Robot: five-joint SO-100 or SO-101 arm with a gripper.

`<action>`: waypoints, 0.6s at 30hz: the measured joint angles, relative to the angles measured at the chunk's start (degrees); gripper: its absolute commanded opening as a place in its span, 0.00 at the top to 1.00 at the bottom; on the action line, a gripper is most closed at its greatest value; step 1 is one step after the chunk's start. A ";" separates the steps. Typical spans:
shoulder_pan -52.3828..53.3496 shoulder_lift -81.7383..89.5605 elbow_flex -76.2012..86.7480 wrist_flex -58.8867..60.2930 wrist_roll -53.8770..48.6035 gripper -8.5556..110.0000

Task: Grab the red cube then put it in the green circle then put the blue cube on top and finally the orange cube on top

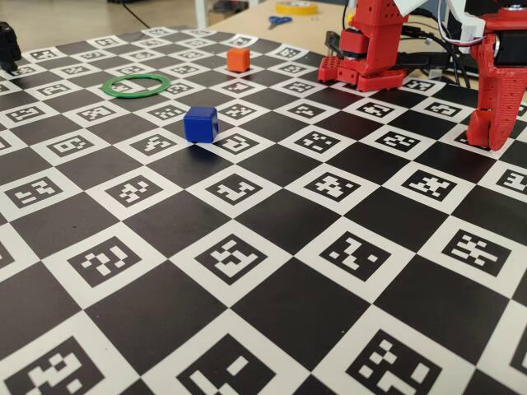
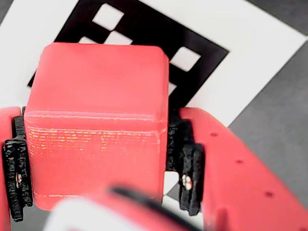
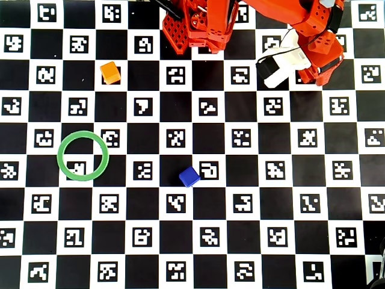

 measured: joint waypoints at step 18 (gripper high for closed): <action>1.58 2.64 0.09 -0.26 -0.70 0.80</action>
